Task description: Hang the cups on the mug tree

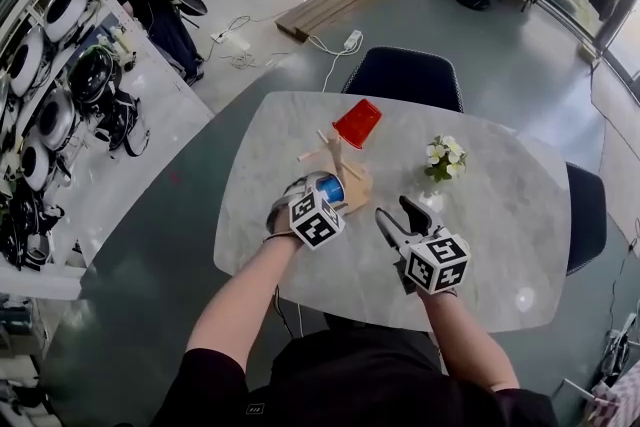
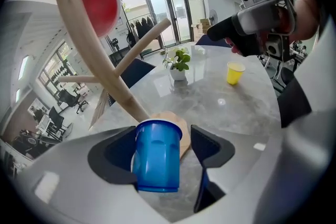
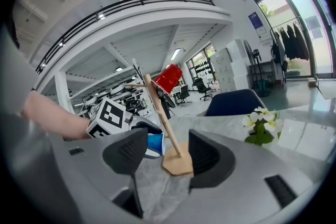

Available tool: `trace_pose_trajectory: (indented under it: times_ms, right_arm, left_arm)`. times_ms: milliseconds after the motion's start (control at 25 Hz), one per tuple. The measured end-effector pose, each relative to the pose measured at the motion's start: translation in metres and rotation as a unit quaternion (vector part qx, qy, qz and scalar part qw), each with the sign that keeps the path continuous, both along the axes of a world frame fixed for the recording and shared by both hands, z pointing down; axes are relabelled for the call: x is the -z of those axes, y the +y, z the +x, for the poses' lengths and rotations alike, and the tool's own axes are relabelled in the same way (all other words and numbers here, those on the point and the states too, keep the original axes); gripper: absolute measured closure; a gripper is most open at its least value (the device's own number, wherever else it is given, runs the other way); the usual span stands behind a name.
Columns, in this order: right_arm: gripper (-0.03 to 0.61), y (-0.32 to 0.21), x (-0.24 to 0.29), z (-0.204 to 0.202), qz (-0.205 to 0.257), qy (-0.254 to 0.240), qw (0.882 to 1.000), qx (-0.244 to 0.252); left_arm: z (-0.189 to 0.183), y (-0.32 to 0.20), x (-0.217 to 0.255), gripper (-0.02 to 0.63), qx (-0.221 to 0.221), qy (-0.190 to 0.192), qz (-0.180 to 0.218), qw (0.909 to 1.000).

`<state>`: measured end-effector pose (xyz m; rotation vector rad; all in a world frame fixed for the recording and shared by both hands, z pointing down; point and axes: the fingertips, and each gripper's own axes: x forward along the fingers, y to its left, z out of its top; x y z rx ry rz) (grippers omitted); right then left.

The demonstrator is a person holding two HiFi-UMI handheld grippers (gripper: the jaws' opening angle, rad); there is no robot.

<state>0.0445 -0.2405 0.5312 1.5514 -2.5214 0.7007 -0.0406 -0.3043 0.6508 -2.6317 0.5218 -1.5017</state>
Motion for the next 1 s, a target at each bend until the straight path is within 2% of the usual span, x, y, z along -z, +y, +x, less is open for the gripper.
trace_pose_trajectory:
  times_ms: [400,600,800,1000]
  right_arm:
    - [0.337,0.005,0.003,0.000,0.007,0.010,1.000,-0.008]
    - [0.347,0.012,0.009,-0.008,0.010,0.018,1.000,-0.007]
    - [0.353,0.023,0.017,-0.022,0.016,0.028,0.999,-0.004]
    - [0.368,0.032,0.027,-0.045,0.028,0.054,0.998,-0.005]
  left_arm:
    - [-0.009,0.001,0.015,0.298,0.036,0.049,0.007,0.9981]
    - [-0.017,0.004,0.040,0.298,0.064,0.105,0.011,0.9924]
    - [-0.031,0.019,0.070,0.299,0.087,0.180,0.010,0.9798]
    - [-0.057,0.038,0.107,0.311,0.103,0.279,-0.003,0.9547]
